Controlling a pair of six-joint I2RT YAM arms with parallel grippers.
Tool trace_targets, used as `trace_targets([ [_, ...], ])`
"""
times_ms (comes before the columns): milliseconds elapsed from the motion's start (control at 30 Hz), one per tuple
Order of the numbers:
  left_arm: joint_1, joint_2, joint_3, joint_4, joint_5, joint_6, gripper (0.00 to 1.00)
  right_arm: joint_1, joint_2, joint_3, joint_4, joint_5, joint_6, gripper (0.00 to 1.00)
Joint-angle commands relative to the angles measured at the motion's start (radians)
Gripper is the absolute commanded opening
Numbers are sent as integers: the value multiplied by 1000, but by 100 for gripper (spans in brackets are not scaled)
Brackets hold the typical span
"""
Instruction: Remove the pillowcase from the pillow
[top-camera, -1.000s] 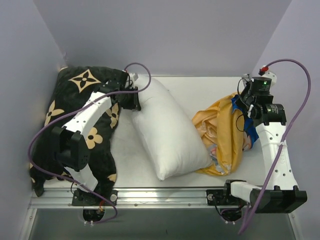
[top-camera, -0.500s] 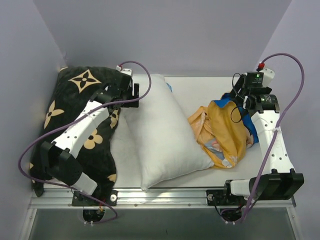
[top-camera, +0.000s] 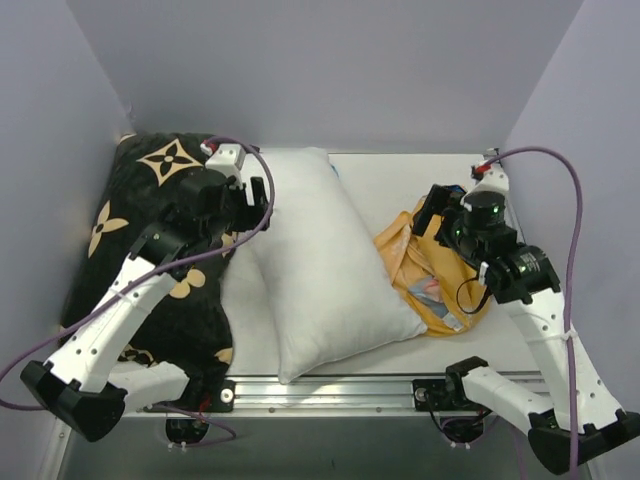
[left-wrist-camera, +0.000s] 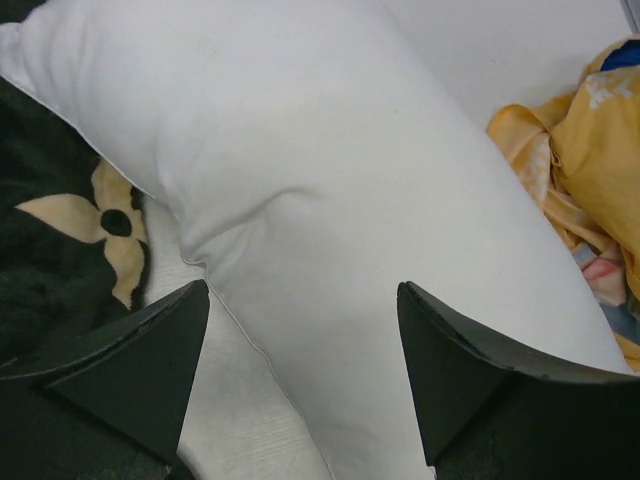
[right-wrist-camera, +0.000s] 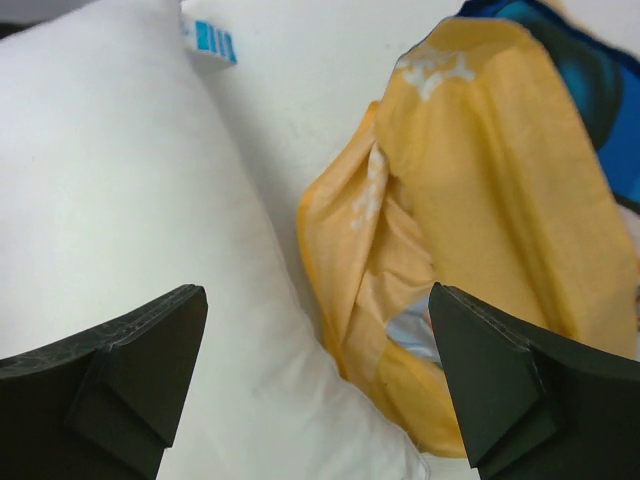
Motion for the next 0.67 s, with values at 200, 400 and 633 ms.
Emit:
trace_targets([
  [200,-28,-294,-353,103,110,-53,84,77,-220,-248,109,-2,55,100],
  [400,-28,-357,-408,89,100,-41,85,77,-268,-310,101,21,49,100],
  [633,-28,-360,-405,90,102,-43,85,77,-270,-325,101,24,32,100],
])
